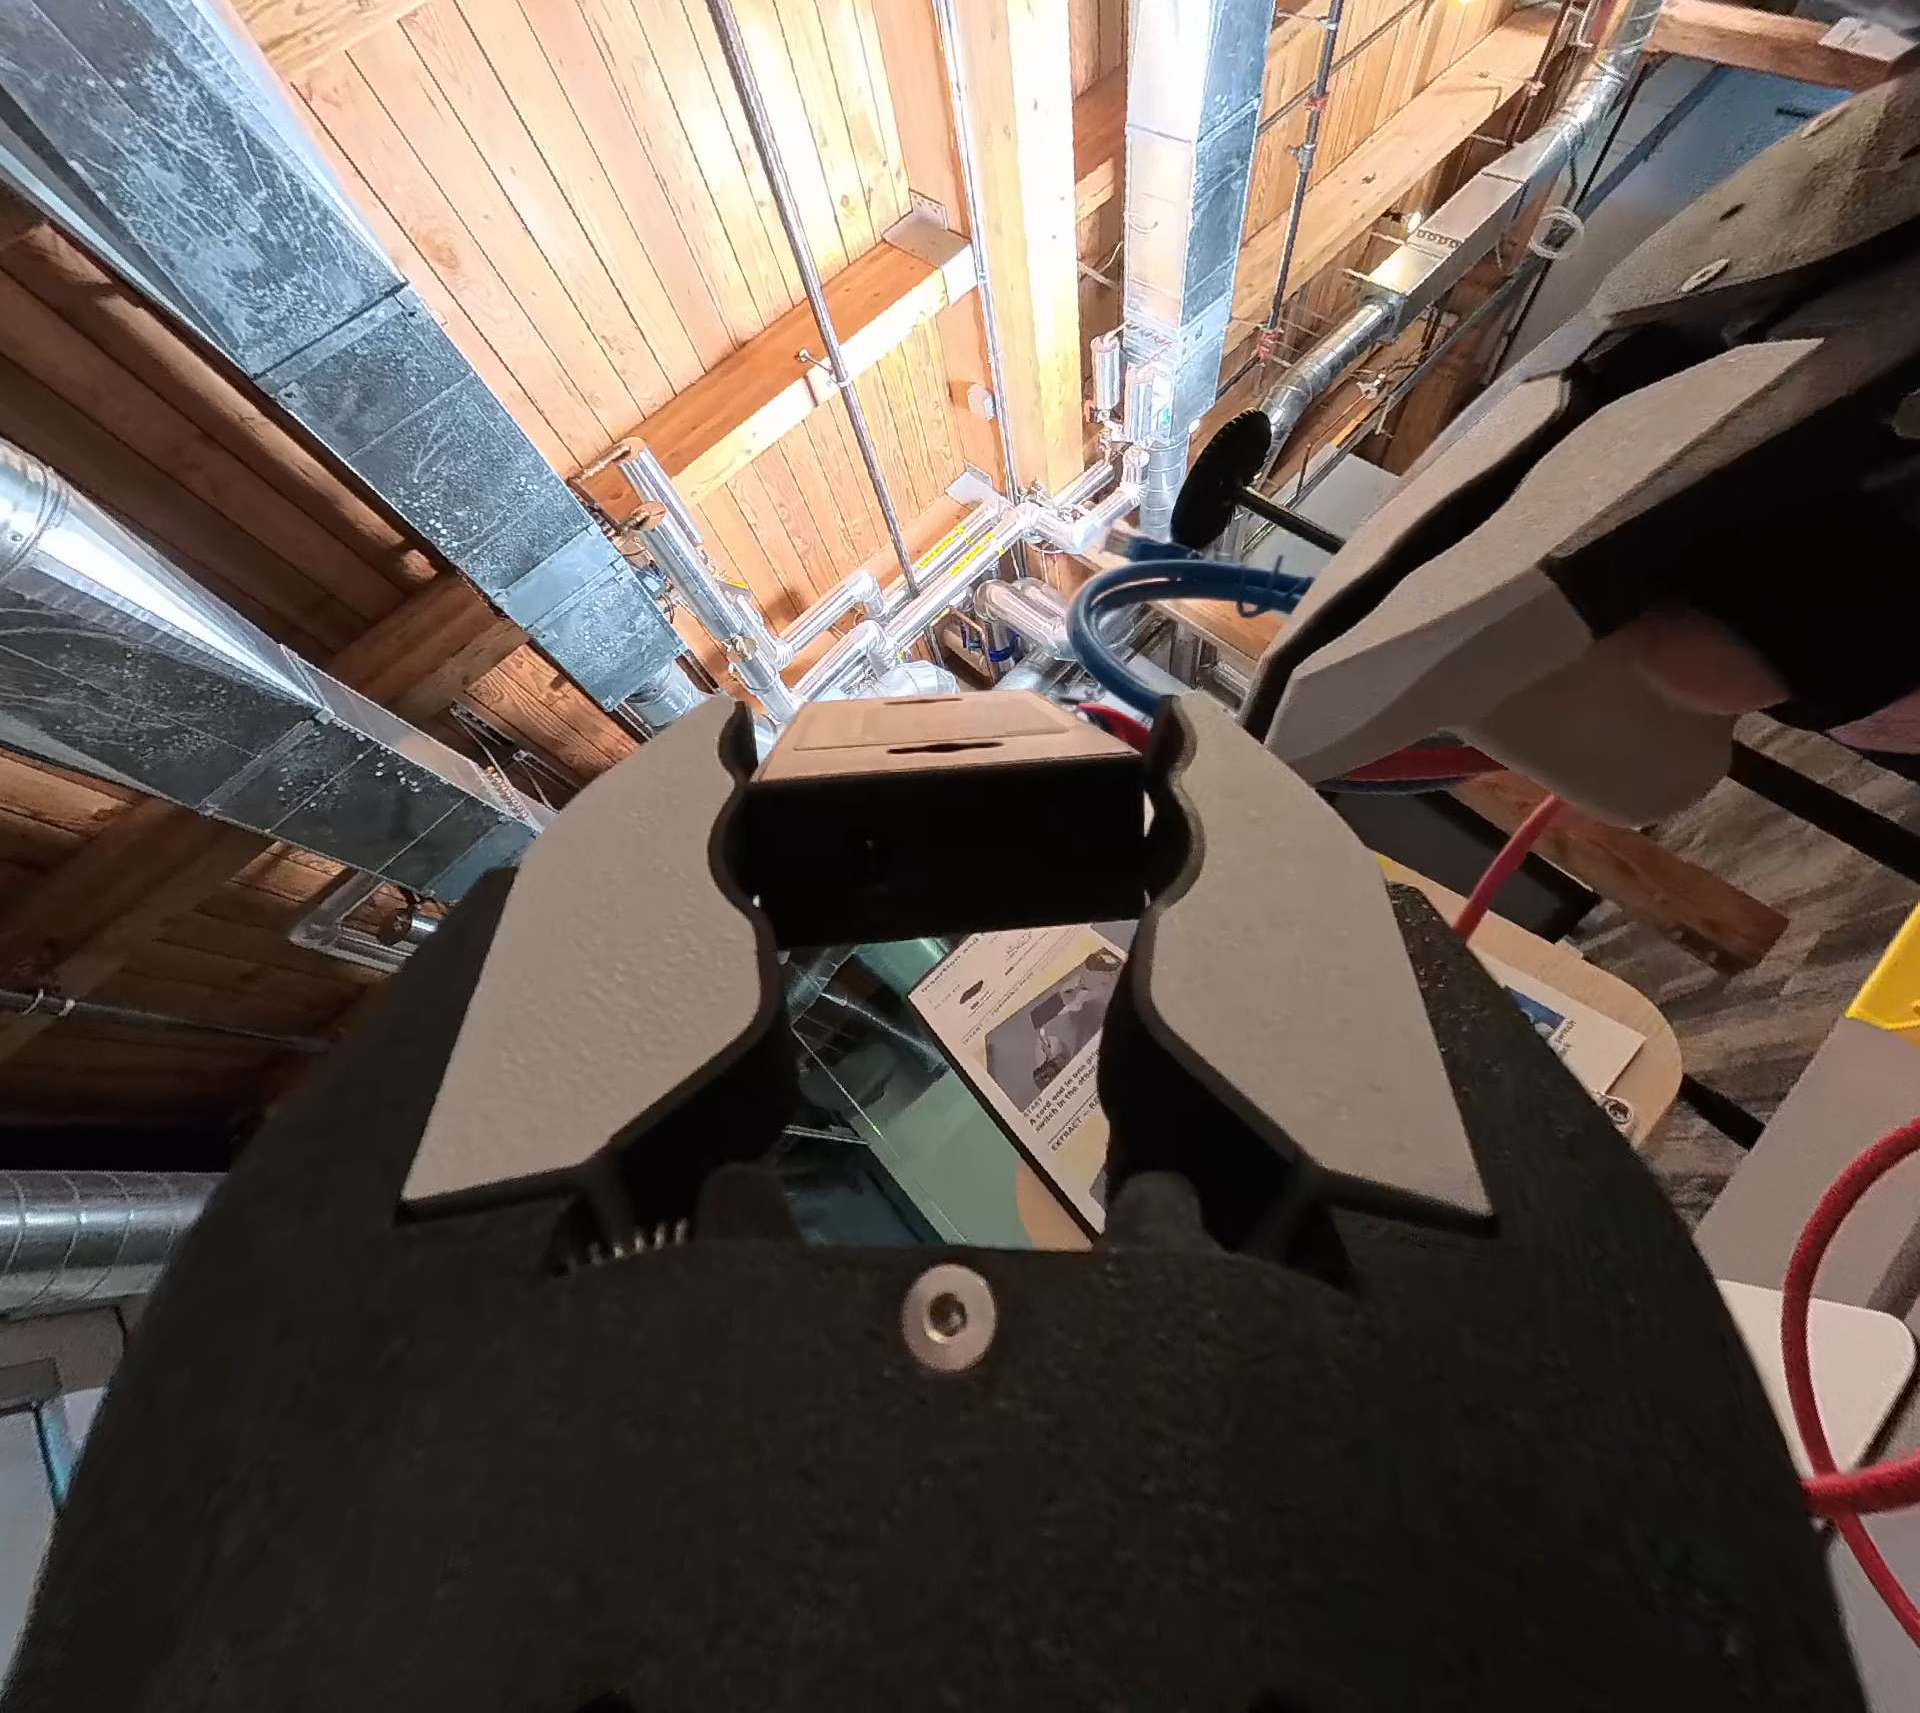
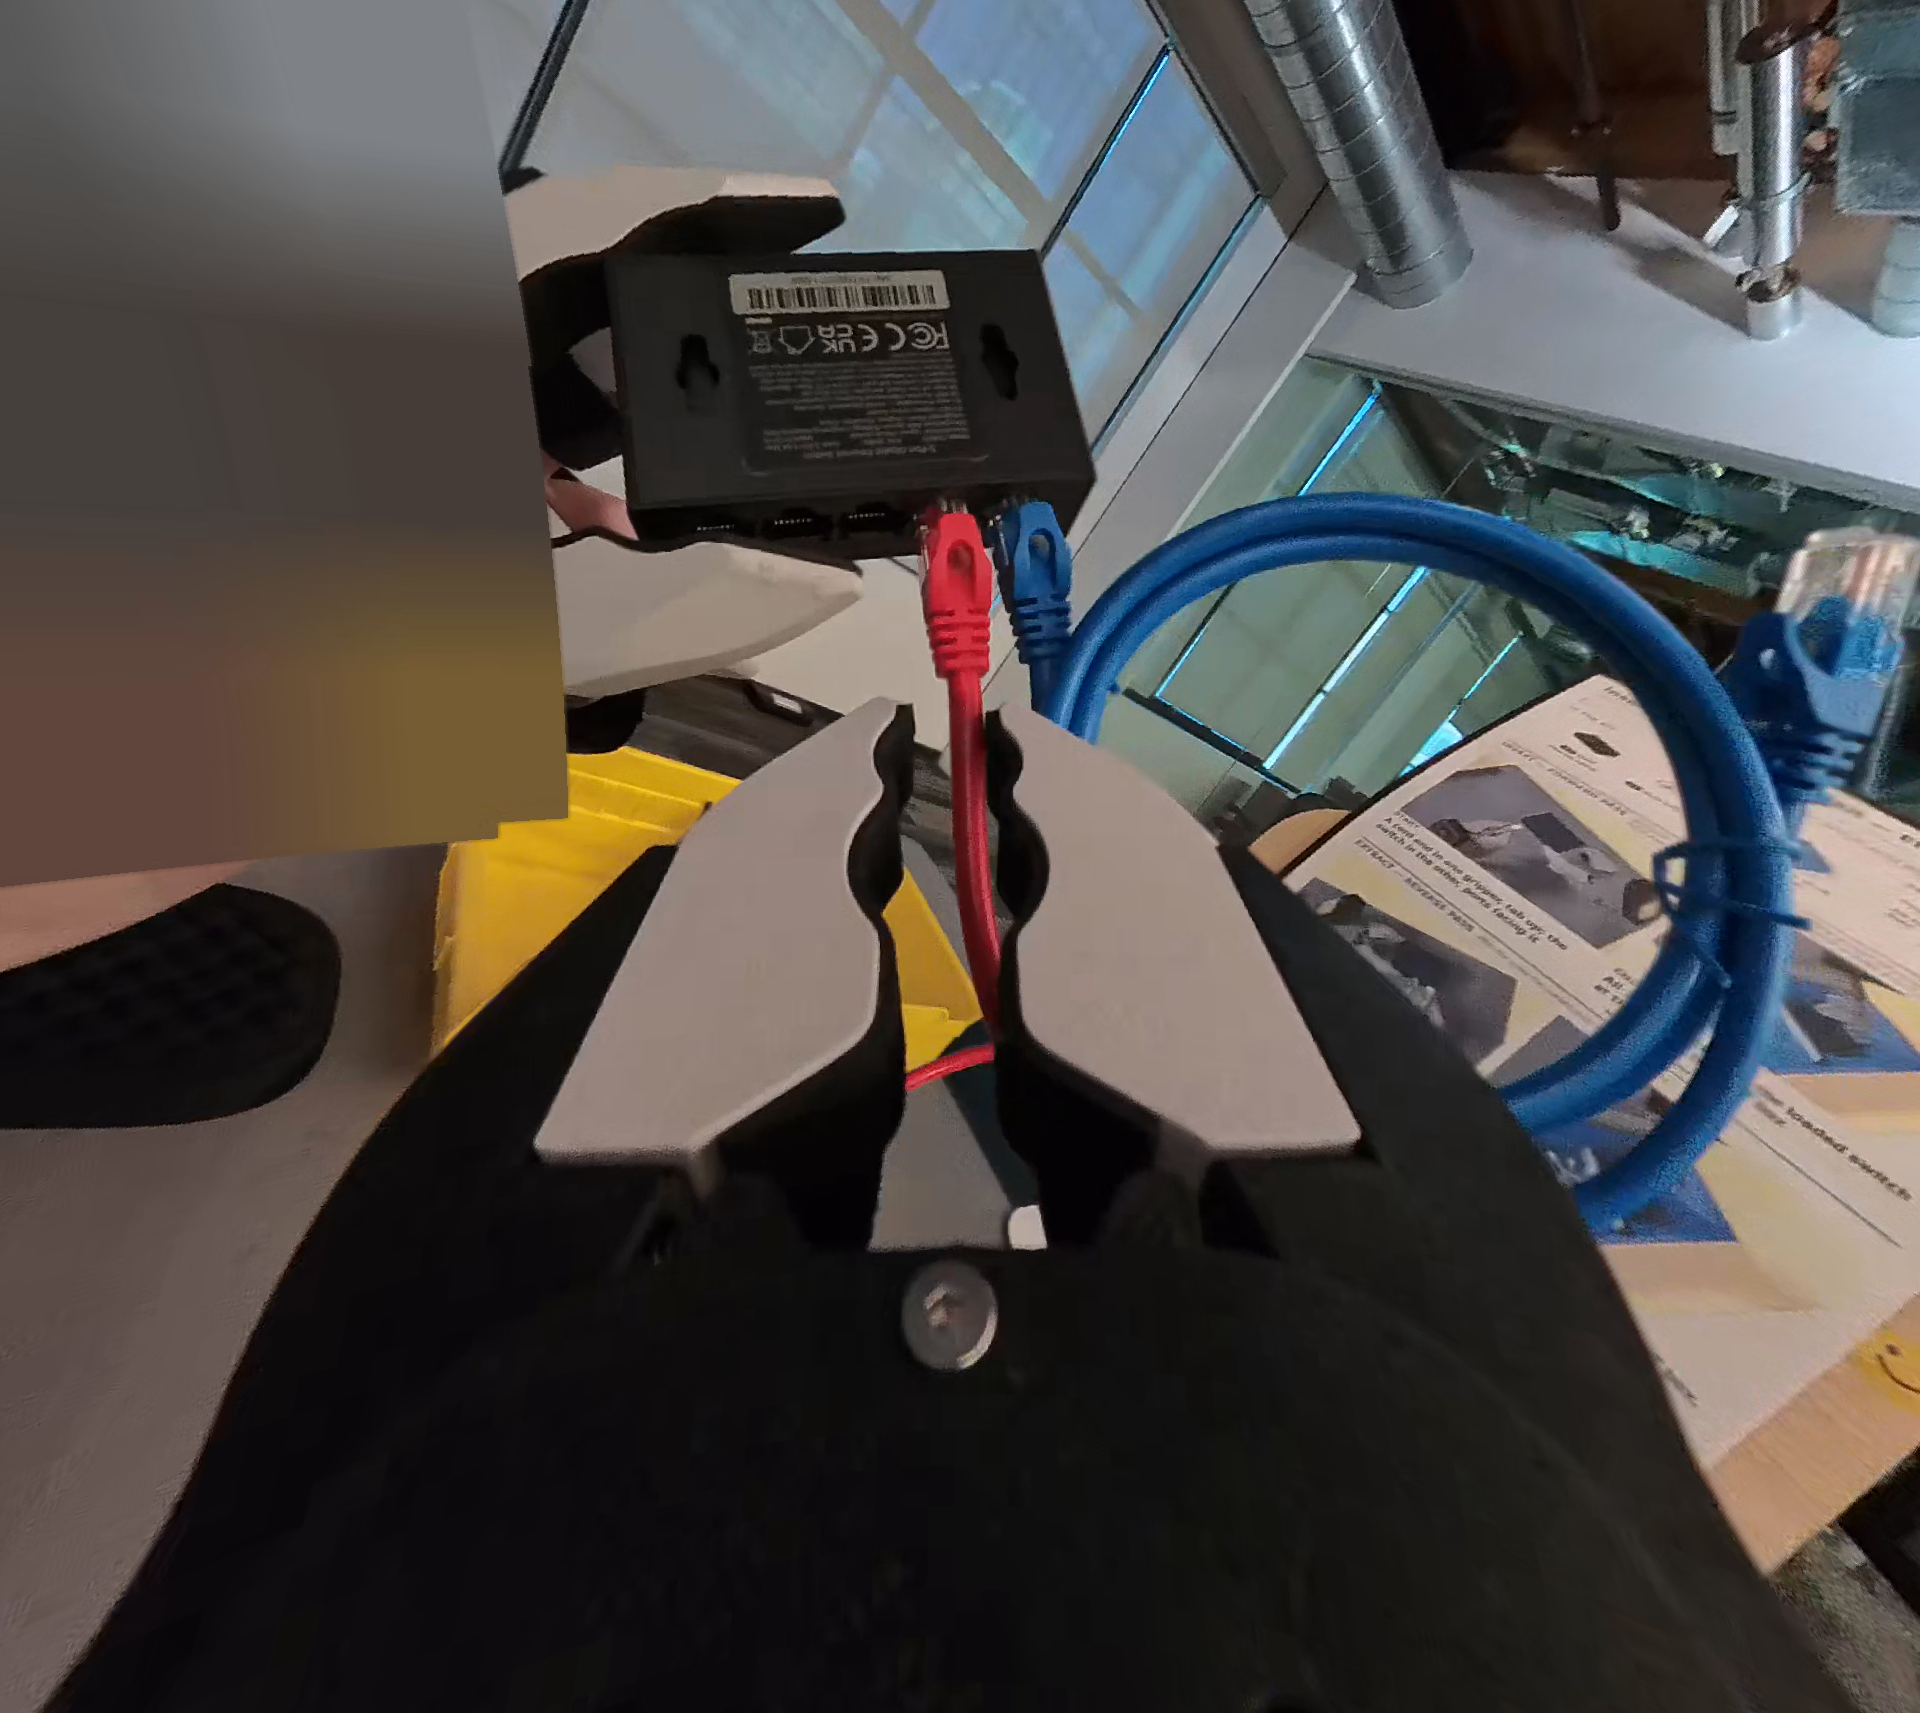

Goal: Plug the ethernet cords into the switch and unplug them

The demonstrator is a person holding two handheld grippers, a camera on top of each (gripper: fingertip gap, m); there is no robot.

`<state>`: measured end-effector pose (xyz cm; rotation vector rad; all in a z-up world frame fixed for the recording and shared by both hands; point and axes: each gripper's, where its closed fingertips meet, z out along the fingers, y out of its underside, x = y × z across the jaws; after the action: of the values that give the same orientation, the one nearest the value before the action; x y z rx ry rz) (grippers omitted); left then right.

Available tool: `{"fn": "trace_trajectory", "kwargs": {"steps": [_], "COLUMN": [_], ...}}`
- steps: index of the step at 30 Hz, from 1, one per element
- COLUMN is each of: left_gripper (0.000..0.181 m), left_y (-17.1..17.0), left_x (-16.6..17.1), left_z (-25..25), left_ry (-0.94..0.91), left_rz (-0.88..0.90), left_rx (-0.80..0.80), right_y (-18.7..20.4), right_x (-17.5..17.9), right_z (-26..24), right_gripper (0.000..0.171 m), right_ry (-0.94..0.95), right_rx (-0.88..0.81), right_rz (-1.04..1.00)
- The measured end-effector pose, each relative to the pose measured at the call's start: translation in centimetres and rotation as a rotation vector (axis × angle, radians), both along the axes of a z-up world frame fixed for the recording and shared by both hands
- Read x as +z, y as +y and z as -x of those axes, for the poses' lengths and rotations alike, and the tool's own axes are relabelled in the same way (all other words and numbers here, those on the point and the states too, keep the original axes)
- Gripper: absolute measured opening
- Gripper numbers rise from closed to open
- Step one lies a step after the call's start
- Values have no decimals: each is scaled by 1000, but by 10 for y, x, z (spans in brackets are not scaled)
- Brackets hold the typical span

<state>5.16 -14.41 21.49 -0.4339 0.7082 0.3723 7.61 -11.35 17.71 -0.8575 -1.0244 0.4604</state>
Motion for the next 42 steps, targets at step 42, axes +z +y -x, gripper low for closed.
{"fn": "trace_trajectory", "kwargs": {"steps": [42], "left_gripper": [89], "left_y": [62], "left_x": [-12], "left_z": [21], "left_ry": [-136], "left_rz": [478], "left_rx": [-63], "right_y": [32], "right_x": [-10], "right_z": [-9], "right_gripper": [5], "right_ry": [-279], "right_rx": [-615], "right_rz": [-359]}}
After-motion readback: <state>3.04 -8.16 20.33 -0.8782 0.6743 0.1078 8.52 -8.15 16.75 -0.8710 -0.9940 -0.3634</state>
